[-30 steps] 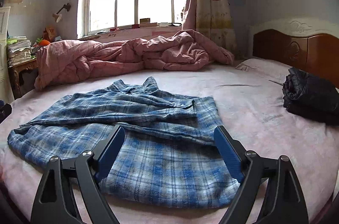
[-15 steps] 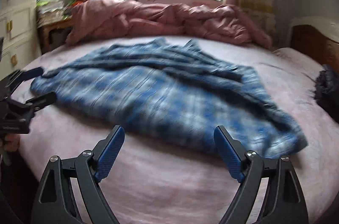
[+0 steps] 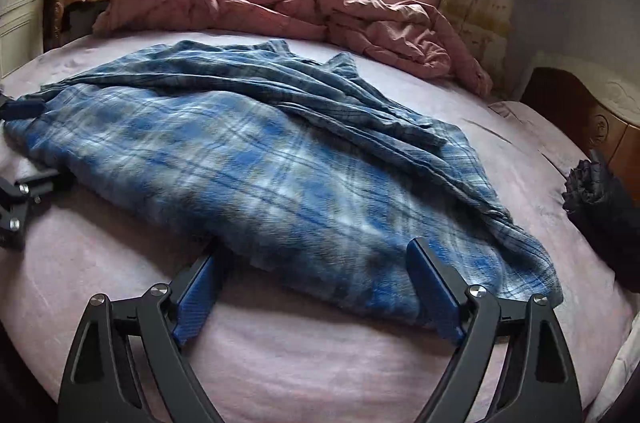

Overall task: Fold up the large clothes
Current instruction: 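Move both open grippers to the hem edge of the folded shirt, then grasp the hem with both grippers and fold it over toward the collar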

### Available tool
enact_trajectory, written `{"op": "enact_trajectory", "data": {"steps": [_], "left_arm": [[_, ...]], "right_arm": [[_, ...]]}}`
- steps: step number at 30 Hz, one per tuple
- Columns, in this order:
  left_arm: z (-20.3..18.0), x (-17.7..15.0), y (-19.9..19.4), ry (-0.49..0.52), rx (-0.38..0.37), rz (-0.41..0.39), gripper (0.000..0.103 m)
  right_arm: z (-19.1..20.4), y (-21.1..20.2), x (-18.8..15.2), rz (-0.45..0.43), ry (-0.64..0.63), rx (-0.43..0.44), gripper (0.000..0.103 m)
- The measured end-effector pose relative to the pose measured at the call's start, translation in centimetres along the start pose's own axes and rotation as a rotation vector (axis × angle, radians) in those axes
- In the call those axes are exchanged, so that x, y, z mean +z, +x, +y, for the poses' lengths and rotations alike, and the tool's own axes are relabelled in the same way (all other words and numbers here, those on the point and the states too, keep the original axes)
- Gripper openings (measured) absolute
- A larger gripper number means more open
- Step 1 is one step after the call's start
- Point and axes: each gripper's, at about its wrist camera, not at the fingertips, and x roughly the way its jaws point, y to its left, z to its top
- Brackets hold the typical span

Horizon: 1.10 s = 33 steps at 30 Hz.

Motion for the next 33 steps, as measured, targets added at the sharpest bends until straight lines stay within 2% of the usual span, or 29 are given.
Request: {"op": "enact_trajectory", "data": {"steps": [2,4,5,6,7,8,10,11,12,13,15,17,19,22,25,28,30,33], "left_arm": [[1.2,-0.1,0.5,-0.029,-0.038,0.018,0.100],[2.0,-0.2,0.6,-0.071,-0.053,0.016,0.092],[2.1,-0.2,0.7,-0.075,-0.036,0.012,0.091],[2.2,-0.2,0.7,-0.074,-0.012,-0.001,0.085],[2.2,-0.2,0.6,-0.072,0.015,-0.016,0.076],[2.3,-0.2,0.6,-0.071,0.045,-0.027,0.071],[2.8,-0.2,0.9,-0.087,0.093,-0.024,0.055],[3.3,-0.2,1.1,-0.109,0.090,-0.019,0.045],[3.6,-0.4,1.0,-0.129,0.081,-0.023,0.022],[3.9,-0.5,1.0,-0.141,0.083,-0.029,0.008],[4.5,-0.7,0.4,-0.167,0.062,-0.051,0.006],[5.0,-0.3,-0.5,-0.193,0.018,-0.056,0.005],[6.3,0.5,-2.4,-0.267,-0.035,-0.092,0.005],[7.5,1.1,-5.5,-0.313,-0.074,-0.125,0.005],[7.5,1.1,-8.1,-0.271,-0.060,-0.128,0.005],[7.1,0.6,-9.6,-0.229,-0.074,-0.110,0.005],[7.1,0.2,-9.7,-0.224,-0.101,-0.085,0.006],[7.2,0.9,-8.7,-0.223,-0.083,-0.084,0.013]], "right_arm": [[-1.3,0.4,0.0,0.018,0.046,-0.030,0.090],[-2.6,0.8,0.0,0.043,0.108,0.000,0.090],[-3.0,1.0,0.1,0.051,0.127,0.006,0.090],[-3.5,1.0,0.0,0.050,0.137,-0.009,0.090],[-3.7,1.0,0.0,0.043,0.130,-0.040,0.090],[-3.9,0.9,-0.1,0.031,0.113,-0.088,0.085],[-4.3,0.9,-0.3,0.015,0.100,-0.140,0.060],[-4.6,0.9,-0.5,0.012,0.109,-0.161,0.031],[-5.0,0.9,-0.6,0.012,0.126,-0.171,0.014],[-5.4,0.9,-0.7,0.009,0.146,-0.153,0.013],[-6.3,0.5,-0.9,-0.009,0.195,-0.100,0.007],[-6.9,-0.3,-0.9,-0.034,0.236,-0.077,0.006],[-7.6,-1.5,-0.8,-0.060,0.278,-0.062,0.006],[-8.7,-4.3,0.2,-0.124,0.323,-0.029,0.005],[-8.8,-7.9,0.7,-0.173,0.284,-0.030,0.005],[-8.1,-10.1,0.4,-0.167,0.212,-0.033,0.005],[-7.7,-10.5,0.1,-0.148,0.183,-0.022,0.006],[-7.7,-9.4,0.3,-0.111,0.175,-0.027,0.006]]}}
